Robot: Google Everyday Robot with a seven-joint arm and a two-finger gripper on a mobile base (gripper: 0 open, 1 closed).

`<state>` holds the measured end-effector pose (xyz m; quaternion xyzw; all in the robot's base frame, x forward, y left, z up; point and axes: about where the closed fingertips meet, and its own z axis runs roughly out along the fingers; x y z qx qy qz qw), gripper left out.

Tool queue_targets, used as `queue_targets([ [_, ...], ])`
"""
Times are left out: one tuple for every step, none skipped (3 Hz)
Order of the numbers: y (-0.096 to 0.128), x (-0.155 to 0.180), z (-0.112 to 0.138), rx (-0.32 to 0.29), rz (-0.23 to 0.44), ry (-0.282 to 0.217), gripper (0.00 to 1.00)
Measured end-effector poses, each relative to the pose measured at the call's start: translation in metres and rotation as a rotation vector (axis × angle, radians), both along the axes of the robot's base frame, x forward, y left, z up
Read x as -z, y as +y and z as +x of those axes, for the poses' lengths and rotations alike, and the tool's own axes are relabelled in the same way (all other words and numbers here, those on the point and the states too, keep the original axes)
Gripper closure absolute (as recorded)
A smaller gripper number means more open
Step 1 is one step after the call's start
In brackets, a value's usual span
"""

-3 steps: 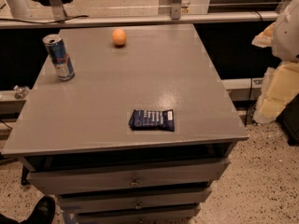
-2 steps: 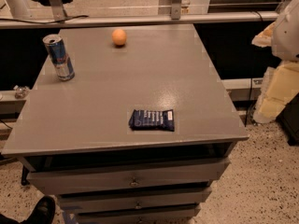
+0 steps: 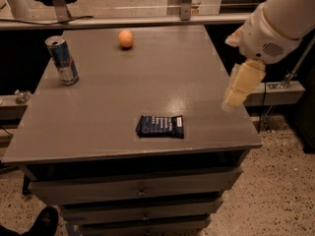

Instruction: Move orange near rxbar blueberry

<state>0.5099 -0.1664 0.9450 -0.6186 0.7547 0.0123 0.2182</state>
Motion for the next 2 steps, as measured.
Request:
queue_targets([
  [0.034,0.013,0.048,-0.030,0.108,-0.032,0.00],
  [0.066,0.020,0.095,-0.017,0.233,-0.072,0.00],
])
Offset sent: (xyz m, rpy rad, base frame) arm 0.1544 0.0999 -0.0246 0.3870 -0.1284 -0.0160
